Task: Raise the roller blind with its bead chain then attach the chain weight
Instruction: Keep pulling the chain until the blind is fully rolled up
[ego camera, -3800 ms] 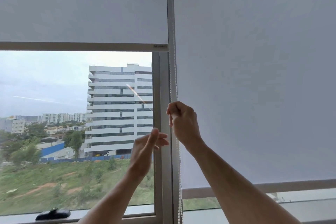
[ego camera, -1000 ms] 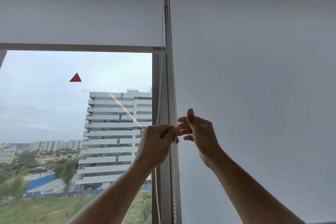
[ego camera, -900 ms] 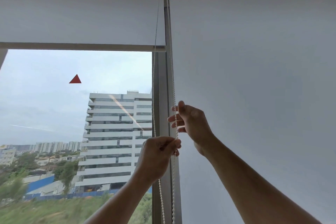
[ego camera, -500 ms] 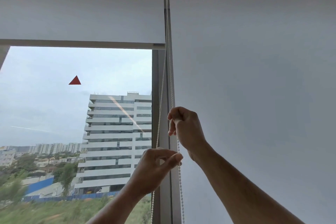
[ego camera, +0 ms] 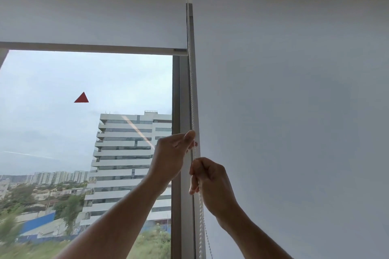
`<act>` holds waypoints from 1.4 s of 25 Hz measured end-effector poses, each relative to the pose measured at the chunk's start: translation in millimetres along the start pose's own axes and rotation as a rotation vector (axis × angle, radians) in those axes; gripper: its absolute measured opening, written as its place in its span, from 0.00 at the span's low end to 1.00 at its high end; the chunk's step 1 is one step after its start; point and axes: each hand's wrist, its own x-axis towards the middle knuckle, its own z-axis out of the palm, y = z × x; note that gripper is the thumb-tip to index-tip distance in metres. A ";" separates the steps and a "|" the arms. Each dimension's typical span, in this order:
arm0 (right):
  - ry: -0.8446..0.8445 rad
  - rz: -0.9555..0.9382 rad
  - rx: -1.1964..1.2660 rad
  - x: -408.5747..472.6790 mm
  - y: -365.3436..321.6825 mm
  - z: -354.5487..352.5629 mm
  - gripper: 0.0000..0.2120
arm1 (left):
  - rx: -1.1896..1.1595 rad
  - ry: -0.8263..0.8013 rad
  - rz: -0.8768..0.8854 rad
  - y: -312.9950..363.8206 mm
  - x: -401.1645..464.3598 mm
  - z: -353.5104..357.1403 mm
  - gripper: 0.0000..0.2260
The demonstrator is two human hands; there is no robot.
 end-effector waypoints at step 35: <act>0.136 -0.018 -0.012 16.9 5.3 2.4 0.18 | -0.150 -0.019 -0.122 -37.4 -35.4 -2.4 0.28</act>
